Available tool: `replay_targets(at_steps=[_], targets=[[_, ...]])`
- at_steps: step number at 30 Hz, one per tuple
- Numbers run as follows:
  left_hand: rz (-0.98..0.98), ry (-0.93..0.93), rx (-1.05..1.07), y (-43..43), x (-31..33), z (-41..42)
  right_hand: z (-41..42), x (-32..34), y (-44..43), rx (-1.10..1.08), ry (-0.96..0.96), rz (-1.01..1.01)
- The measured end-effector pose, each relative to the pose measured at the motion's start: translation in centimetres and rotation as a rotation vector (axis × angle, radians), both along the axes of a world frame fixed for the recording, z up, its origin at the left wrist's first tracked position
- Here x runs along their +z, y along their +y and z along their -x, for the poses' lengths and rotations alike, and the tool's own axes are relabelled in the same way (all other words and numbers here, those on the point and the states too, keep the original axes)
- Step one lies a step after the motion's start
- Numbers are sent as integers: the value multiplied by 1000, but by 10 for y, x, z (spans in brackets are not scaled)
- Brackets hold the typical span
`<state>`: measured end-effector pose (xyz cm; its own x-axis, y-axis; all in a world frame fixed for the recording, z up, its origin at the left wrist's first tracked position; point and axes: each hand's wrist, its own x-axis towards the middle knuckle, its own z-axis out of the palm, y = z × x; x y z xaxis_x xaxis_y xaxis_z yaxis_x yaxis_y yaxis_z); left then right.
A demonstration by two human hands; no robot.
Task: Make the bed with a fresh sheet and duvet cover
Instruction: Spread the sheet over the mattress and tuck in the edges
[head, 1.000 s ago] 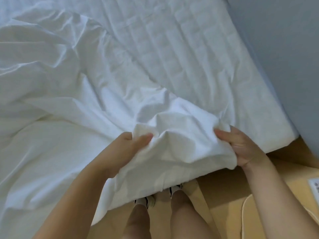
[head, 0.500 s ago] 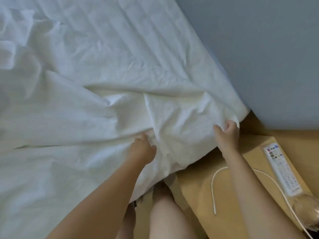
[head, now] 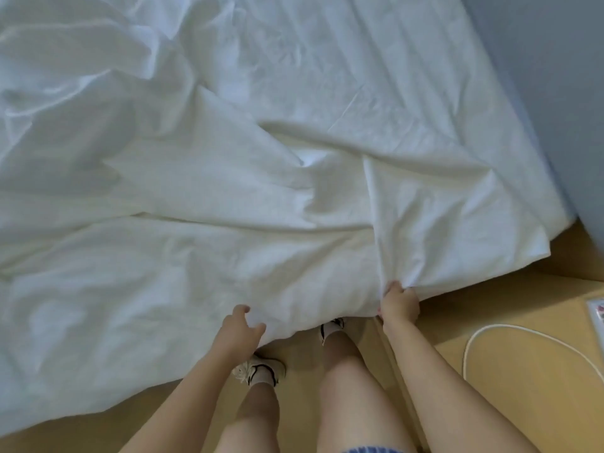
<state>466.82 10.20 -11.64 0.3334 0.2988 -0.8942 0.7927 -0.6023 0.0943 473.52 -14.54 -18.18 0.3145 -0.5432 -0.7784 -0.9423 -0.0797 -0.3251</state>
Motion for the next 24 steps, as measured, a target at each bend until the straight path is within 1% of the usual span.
replay_targets(at_steps=[2, 4, 6, 7, 8, 10, 13, 16, 18, 21, 24], targets=[[16, -45, 94, 20, 3, 19, 13, 17, 25, 274, -53, -23], [28, -76, 158, 43, 6, 43, 35, 40, 77, 560, 11, -199], [40, -95, 206, 68, 14, 71, 66, 51, 143, 726, 74, -421], [49, -104, 233, 83, 19, 87, 79, 51, 175, 800, 70, -477], [49, -117, 255, 100, 23, 104, 91, 52, 207, 879, 44, -487], [39, -141, 291, 139, 30, 139, 111, 50, 262, 1032, -22, -417], [15, -195, 359, 207, 37, 191, 143, 42, 333, 1122, -38, -375], [-47, -213, 421, 273, 40, 242, 179, 37, 388, 1242, -37, -216], [-88, -220, 467, 312, 35, 266, 199, 37, 417, 1294, -55, -166], [-87, -258, 579, 353, 22, 277, 225, 41, 450, 1316, -62, -204], [-76, -315, 724, 385, 4, 266, 249, 39, 482, 1341, -82, -228]])
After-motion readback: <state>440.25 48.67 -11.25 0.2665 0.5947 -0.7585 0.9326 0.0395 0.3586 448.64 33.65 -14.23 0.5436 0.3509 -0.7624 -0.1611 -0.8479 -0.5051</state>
